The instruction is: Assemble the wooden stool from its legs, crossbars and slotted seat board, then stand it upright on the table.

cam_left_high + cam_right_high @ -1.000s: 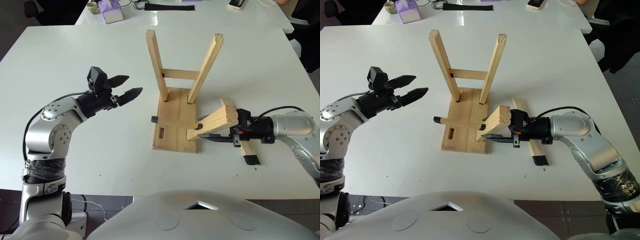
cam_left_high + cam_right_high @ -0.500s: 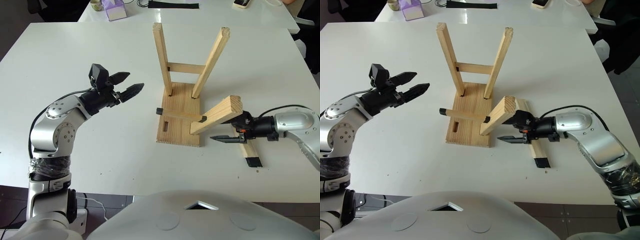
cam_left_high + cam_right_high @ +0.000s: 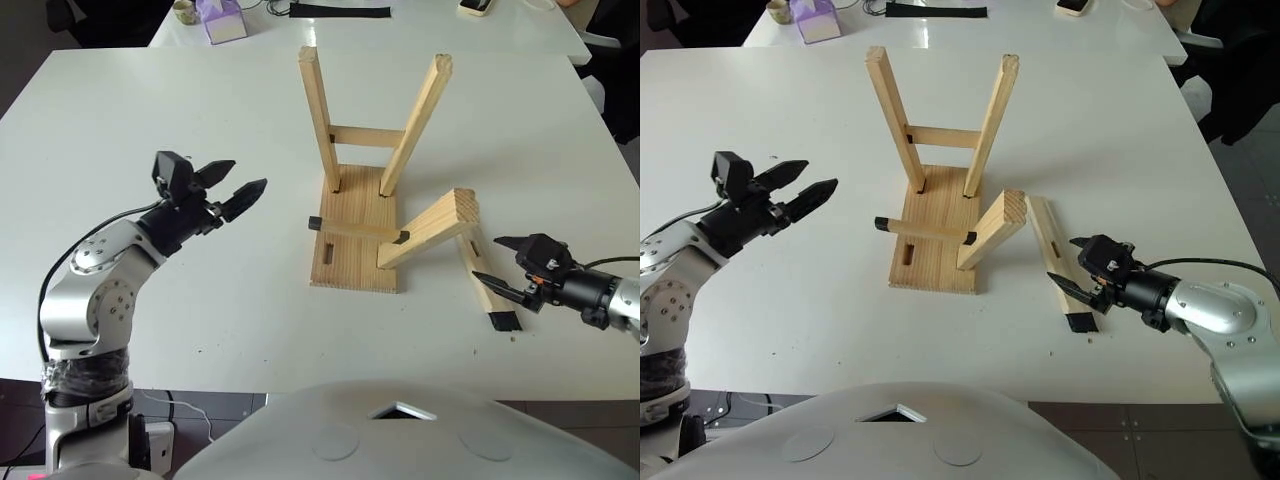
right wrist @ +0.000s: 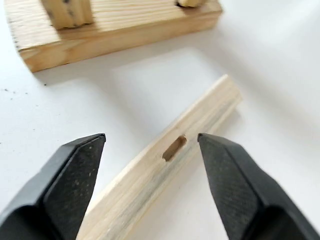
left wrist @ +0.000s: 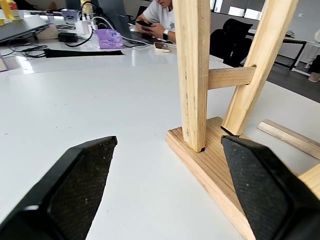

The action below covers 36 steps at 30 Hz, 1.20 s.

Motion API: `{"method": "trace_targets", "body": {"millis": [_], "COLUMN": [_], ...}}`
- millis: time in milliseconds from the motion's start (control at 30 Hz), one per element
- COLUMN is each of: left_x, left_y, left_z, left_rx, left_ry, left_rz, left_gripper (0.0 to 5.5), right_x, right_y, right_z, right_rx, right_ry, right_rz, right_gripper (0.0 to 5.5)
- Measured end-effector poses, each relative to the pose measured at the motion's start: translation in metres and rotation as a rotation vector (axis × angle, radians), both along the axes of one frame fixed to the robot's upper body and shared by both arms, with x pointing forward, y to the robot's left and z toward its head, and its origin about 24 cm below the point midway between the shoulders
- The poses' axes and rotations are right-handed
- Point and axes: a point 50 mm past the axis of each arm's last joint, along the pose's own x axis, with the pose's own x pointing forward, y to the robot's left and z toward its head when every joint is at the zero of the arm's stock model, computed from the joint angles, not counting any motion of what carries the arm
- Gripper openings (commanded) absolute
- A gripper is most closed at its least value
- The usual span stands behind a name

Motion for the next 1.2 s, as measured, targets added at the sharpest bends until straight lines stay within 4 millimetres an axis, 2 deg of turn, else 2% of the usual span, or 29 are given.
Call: {"method": "trace_targets", "body": {"millis": [67,167,300,433,667,733,1033,1200], "left_x": [-0.01,-0.016,-0.013,-0.012,-0.011,-0.011,-0.004,0.004], "left_y": [0.006,0.009,0.008,0.006,0.005,0.003,0.002,0.008], "left_z": [0.0,0.003,0.006,0.006,0.005,0.004,0.005,0.004], "left_rx": [-0.001,-0.012,-0.018,-0.019,-0.019,-0.021,-0.027,0.086], "left_ry": [0.002,0.001,-0.013,-0.012,-0.007,-0.002,-0.01,0.0], "left_rz": [0.047,0.078,0.082,0.078,0.079,0.073,0.071,0.108], "left_gripper": [3.91,3.91,3.91,3.91,3.91,3.91,3.91,3.91], "right_x": [-0.005,-0.019,-0.041,-0.051,-0.048,-0.047,-0.051,-0.046], "right_y": [0.004,0.01,0.007,0.001,-0.013,-0.014,-0.009,-0.012], "right_z": [-0.001,-0.013,-0.046,-0.062,-0.072,-0.076,-0.086,-0.088], "right_rx": [0.031,0.076,0.096,0.102,0.1,0.156,0.324,0.331], "right_ry": [-0.093,-0.133,-0.073,-0.06,-0.064,-0.041,0.031,0.017], "right_rz": [-0.126,-0.206,-0.284,-0.314,-0.342,-0.36,-0.414,-0.433], "right_gripper": [3.39,3.39,3.39,3.39,3.39,3.39,2.12,2.04]}}
